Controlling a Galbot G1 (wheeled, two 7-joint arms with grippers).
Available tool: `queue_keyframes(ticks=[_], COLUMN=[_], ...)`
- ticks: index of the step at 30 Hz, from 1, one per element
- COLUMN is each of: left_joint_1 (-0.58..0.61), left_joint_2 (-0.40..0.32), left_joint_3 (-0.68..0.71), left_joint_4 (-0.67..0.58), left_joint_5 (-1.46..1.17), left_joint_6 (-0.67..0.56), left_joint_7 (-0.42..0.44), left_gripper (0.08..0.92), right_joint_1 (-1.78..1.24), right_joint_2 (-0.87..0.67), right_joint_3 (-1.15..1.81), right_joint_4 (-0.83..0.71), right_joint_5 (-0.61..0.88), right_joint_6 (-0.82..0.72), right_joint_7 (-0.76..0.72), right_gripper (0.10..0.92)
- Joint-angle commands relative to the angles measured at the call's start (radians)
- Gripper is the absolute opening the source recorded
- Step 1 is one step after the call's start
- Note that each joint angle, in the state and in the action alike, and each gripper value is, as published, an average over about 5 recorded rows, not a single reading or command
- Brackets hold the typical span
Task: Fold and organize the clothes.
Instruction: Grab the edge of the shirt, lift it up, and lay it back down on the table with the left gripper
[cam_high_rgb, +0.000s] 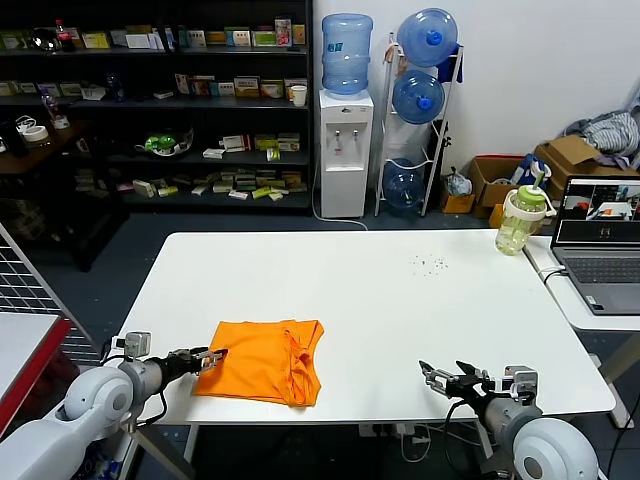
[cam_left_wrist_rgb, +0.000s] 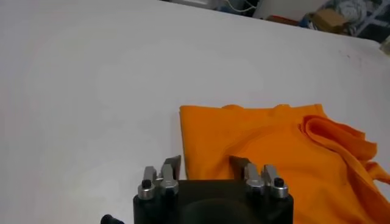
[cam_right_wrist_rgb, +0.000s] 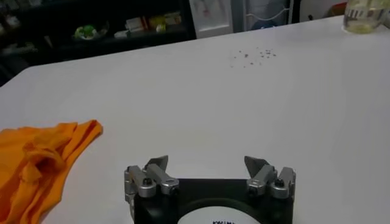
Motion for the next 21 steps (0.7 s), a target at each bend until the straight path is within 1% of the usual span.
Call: queue_keyframes(ticks=[1, 10, 14, 17, 21], left_joint_1=[-0.006, 0.003, 0.027, 0.056, 0.096], left_joint_2=[-0.002, -0.011, -0.016, -0.018, -0.009], left_joint_3=[0.008, -0.001, -0.026, -0.058, -0.108], left_joint_4=[0.004, -0.015, -0.068, -0.150, -0.274], left_joint_5=[0.006, 0.005, 0.002, 0.012, 0.015], left_joint_6=[0.002, -0.001, -0.010, -0.022, 0.000], left_joint_7=[0.008, -0.006, -0.039, -0.098, -0.241], left_gripper=[0.520, 0.260, 0.145, 0.101, 0.098], right_joint_1=[-0.001, -0.008, -0.009, -0.008, 0.000], right_joint_2=[0.001, 0.003, 0.004, 0.005, 0.004], right_joint_3=[0.000, 0.005, 0.007, 0.009, 0.011], right_joint_4=[0.003, 0.005, 0.005, 0.004, 0.003], right_joint_5=[0.000, 0.000, 0.000, 0.000, -0.003], right_joint_6=[0.000, 0.001, 0.002, 0.002, 0.005], right_joint_7=[0.001, 0.002, 0.001, 0.000, -0.004], right_gripper=[0.823, 0.823, 0.823, 0.823, 0.823])
